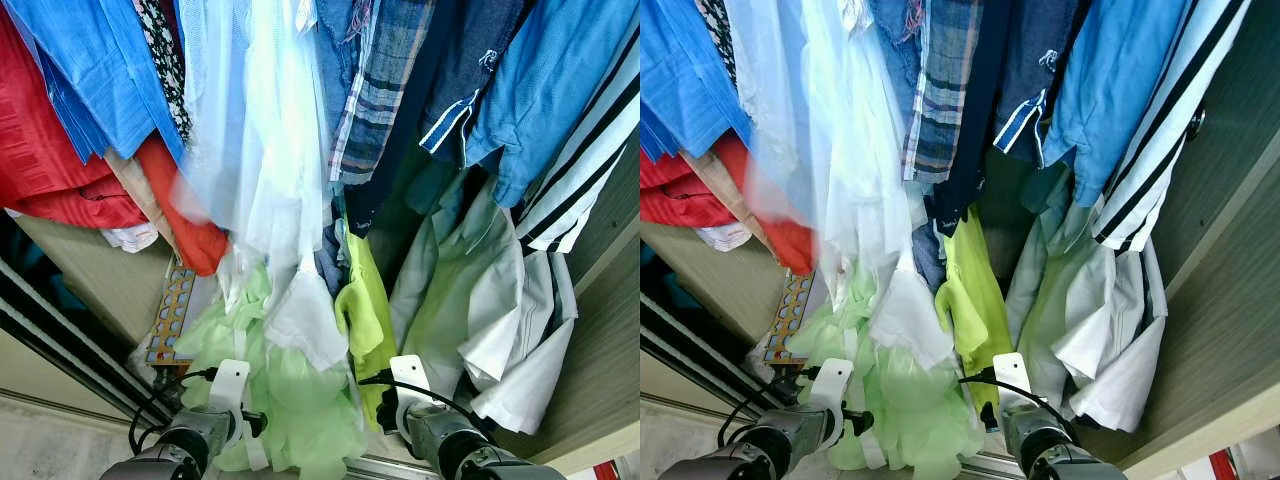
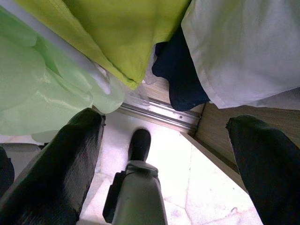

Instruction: Clean up the room

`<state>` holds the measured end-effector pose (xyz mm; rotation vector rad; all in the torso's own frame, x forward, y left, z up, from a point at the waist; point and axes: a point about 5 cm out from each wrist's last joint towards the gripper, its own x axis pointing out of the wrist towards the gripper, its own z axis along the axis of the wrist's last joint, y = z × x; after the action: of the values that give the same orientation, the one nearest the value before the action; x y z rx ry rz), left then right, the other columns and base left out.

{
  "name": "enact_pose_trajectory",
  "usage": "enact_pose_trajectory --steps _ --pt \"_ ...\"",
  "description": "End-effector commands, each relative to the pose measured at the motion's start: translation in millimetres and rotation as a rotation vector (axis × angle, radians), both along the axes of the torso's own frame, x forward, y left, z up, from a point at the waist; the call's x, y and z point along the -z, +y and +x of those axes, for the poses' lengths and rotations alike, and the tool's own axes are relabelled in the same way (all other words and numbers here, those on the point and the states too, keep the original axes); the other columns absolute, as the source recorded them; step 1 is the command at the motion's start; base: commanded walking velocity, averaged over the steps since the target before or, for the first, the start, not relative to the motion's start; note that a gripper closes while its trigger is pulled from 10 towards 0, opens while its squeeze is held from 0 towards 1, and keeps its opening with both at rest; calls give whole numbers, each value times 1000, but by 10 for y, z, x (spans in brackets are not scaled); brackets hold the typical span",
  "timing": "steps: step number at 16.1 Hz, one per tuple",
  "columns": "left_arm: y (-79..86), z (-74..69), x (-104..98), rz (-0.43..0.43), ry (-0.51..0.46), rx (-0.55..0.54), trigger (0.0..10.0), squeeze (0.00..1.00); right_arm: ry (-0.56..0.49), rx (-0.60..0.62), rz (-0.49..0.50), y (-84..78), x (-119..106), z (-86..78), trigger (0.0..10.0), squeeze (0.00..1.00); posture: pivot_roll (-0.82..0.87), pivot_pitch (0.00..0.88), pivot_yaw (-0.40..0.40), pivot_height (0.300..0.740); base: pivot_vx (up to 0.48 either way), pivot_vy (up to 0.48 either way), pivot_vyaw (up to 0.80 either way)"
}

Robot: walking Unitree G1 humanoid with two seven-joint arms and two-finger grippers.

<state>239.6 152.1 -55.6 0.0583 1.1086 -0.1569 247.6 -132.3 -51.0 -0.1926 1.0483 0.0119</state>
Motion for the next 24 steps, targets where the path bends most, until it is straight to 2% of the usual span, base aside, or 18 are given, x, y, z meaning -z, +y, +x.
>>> enact_pose_trajectory --steps 1,3,4,5,6,8,10,11,13,18,20,22,24 --pt "-168 851 -737 -271 -480 -442 10000 0 -357 -48 259 496 -640 681 10000 0 -37 0 -12 740 0 0 0" --pt "-174 807 -690 -353 -450 -404 10000 0 -330 -34 283 554 -606 640 10000 0 1 0 -39 740 0 0 0" --pt "-162 792 -674 -342 -449 -393 10000 0 -329 -32 291 581 -611 639 10000 0 8 0 -42 740 0 0 0" --pt "-116 755 -631 -280 -437 -378 10000 0 -332 -53 291 640 -615 629 10000 0 22 0 -36 740 0 0 0" --pt "-89 724 -595 -216 -424 -365 10000 0 -327 -86 246 648 -593 606 10000 0 21 0 -26 740 0 0 0" --pt "-88 712 -583 -209 -420 -364 10000 0 -331 -99 230 646 -591 604 10000 0 16 0 -20 740 0 0 0" --pt "-146 686 -556 -230 -407 -353 10000 0 -322 -76 255 596 -558 584 10000 0 -10 0 8 740 0 0 0" --pt "-180 685 -555 -230 -403 -332 10000 0 -318 -115 202 592 -543 570 10000 0 -15 0 13 740 0 0 0" --pt "-202 663 -532 -208 -385 -310 10000 0 -304 -148 195 613 -519 542 10000 0 -17 0 11 740 0 0 0" --pt "-176 640 -506 -199 -377 -352 10000 0 -296 -173 186 617 -497 520 10000 0 -4 0 -11 740 0 0 0" --pt "-173 653 -520 -176 -395 -315 10000 0 -308 -145 181 582 -519 550 10000 0 -4 0 -12 740 0 0 0" --pt "-202 813 -703 -134 -508 -178 10000 0 -388 -95 196 533 -694 722 10000 0 -24 0 -1 740 0 0 0" --pt "-174 942 -870 -204 -580 -155 10000 0 -484 -96 241 534 -915 898 10000 0 -34 0 6 740 0 0 0"
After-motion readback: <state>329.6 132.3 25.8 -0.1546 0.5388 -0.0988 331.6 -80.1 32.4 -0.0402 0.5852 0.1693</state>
